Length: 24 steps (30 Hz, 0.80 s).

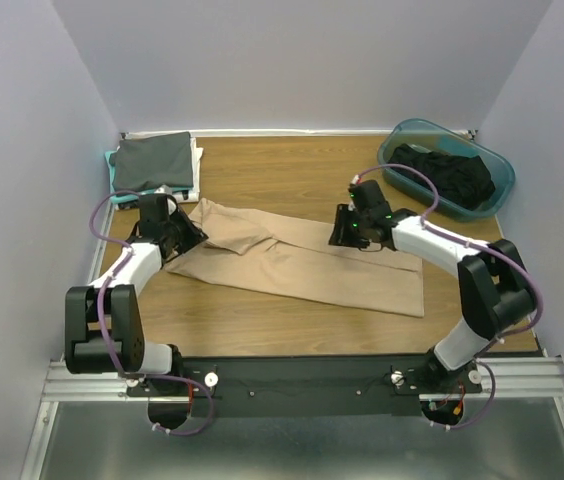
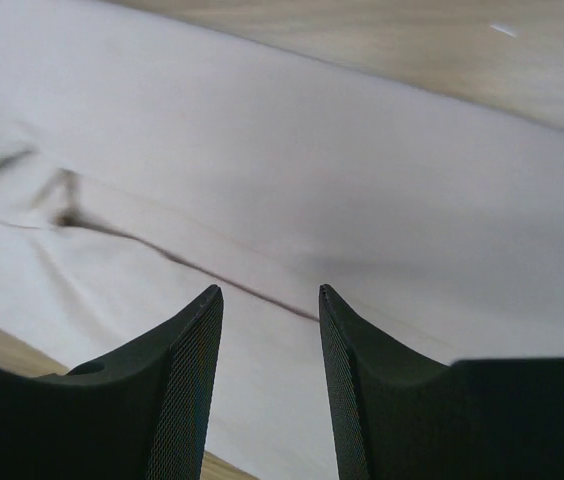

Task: Fold and stack the t-shirts
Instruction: Fold the tshirt

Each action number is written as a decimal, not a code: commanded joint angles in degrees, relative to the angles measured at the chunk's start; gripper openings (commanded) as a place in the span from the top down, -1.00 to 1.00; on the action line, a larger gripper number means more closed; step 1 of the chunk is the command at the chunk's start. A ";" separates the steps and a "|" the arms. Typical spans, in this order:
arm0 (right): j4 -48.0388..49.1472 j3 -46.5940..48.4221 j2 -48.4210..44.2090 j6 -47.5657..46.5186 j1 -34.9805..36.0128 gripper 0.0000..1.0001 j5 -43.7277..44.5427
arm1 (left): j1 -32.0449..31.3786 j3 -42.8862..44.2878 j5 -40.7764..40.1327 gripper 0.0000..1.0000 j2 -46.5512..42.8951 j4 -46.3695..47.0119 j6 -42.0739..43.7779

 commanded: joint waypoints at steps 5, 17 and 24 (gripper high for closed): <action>3.55 19.72 16.81 0.76 13.87 -0.01 -3.10 | 1.65 3.43 0.34 0.93 7.41 1.01 5.60; 3.99 37.94 33.70 0.23 24.25 -0.01 -2.75 | 2.44 3.79 4.65 0.99 10.93 3.03 8.51; 3.90 38.65 36.27 0.06 25.22 -0.01 -0.03 | 2.62 2.74 5.27 0.99 9.53 3.03 8.60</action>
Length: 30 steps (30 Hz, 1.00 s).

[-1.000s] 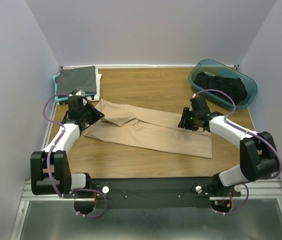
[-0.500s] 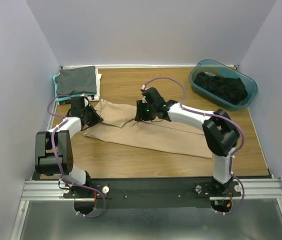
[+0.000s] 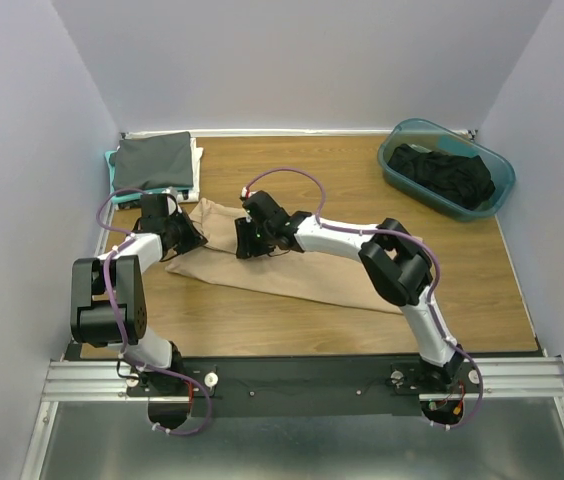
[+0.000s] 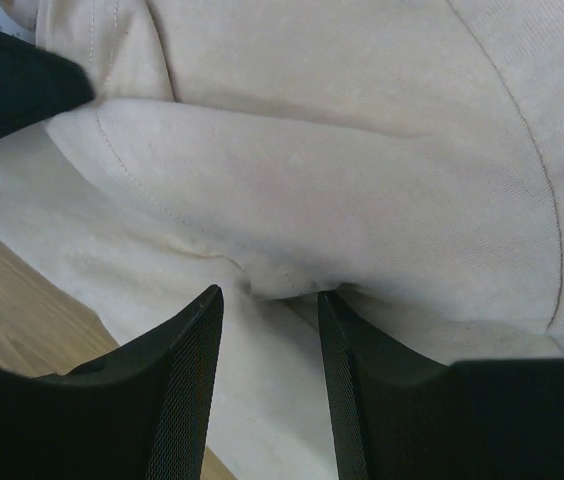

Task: Fold and stack the t-shirts
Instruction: Fold the tshirt

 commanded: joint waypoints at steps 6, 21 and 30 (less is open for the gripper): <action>-0.10 3.14 3.29 -1.28 0.55 0.02 3.94 | 0.45 -0.59 2.38 0.99 -2.42 1.04 1.32; -0.45 0.86 -1.79 -1.28 0.63 0.99 7.01 | 0.45 -3.58 1.94 1.00 -6.97 0.78 -0.25; -6.60 -3.45 -7.95 -2.16 0.55 0.99 6.05 | 0.10 -10.77 1.85 0.91 -16.30 0.87 -5.70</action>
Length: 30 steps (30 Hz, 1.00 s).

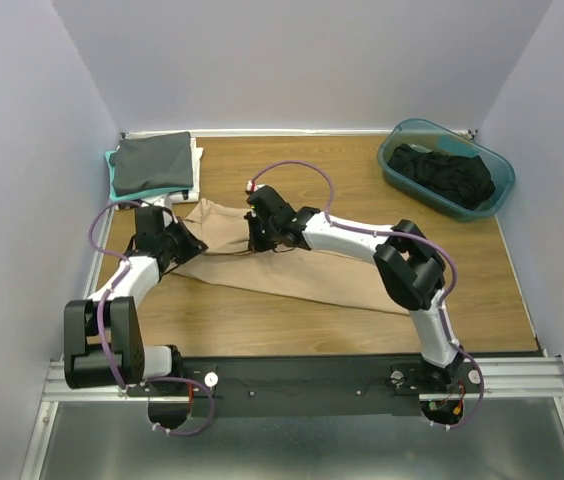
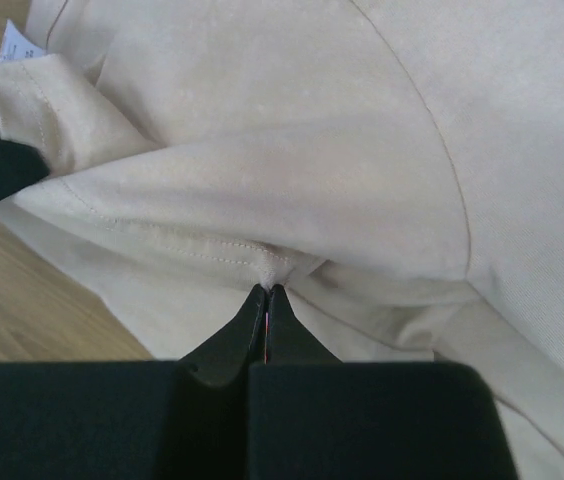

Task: Fold and stack the t-shirts
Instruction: Fold the tshirt

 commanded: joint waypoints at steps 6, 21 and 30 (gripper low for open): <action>-7.96 -4.16 -6.83 -1.42 0.39 0.99 1.35 | -0.51 -6.06 3.40 0.21 -11.00 -2.78 -5.81; -10.33 -7.15 -6.22 -1.60 0.39 0.99 1.35 | -0.52 -4.84 -5.73 -0.25 -16.03 -11.93 -3.97; -10.42 -6.45 -4.72 -1.95 0.39 0.99 1.26 | -0.52 -3.34 -7.32 -0.23 -7.67 -7.20 -2.56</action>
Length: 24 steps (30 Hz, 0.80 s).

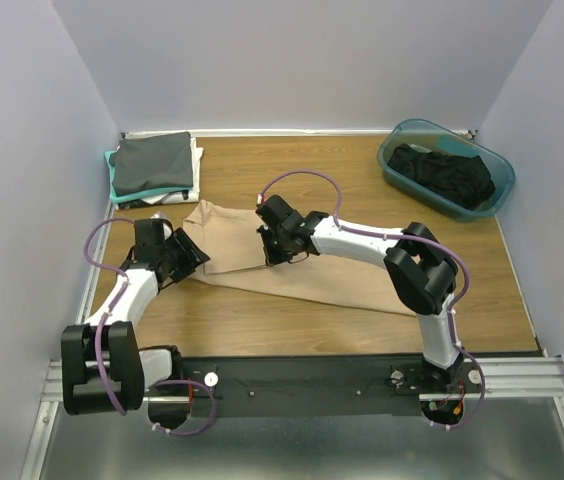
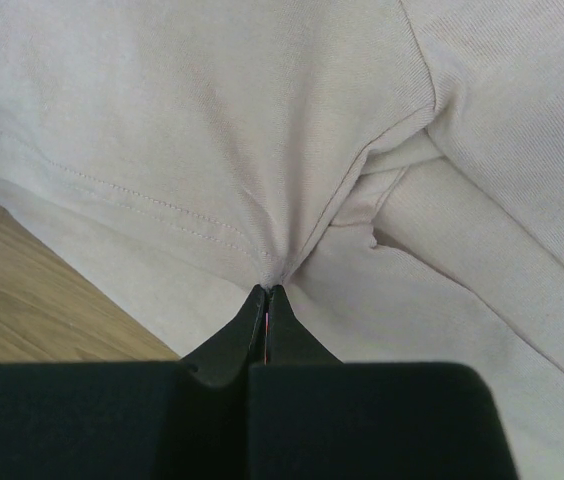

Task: Fold and stack the t-shirts
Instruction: Fold the tshirt

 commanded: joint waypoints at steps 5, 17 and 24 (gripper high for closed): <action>-2.16 0.83 1.33 -0.81 0.39 0.99 1.31 | -0.23 -0.66 -0.61 -0.18 3.64 5.02 1.59; -4.09 1.80 -1.29 -0.81 0.30 -0.15 1.83 | -0.23 6.45 0.71 -0.18 4.25 6.15 1.50; -5.59 -0.92 -8.76 0.50 -1.89 -0.40 8.59 | -1.72 12.69 3.69 -0.16 14.88 10.89 3.52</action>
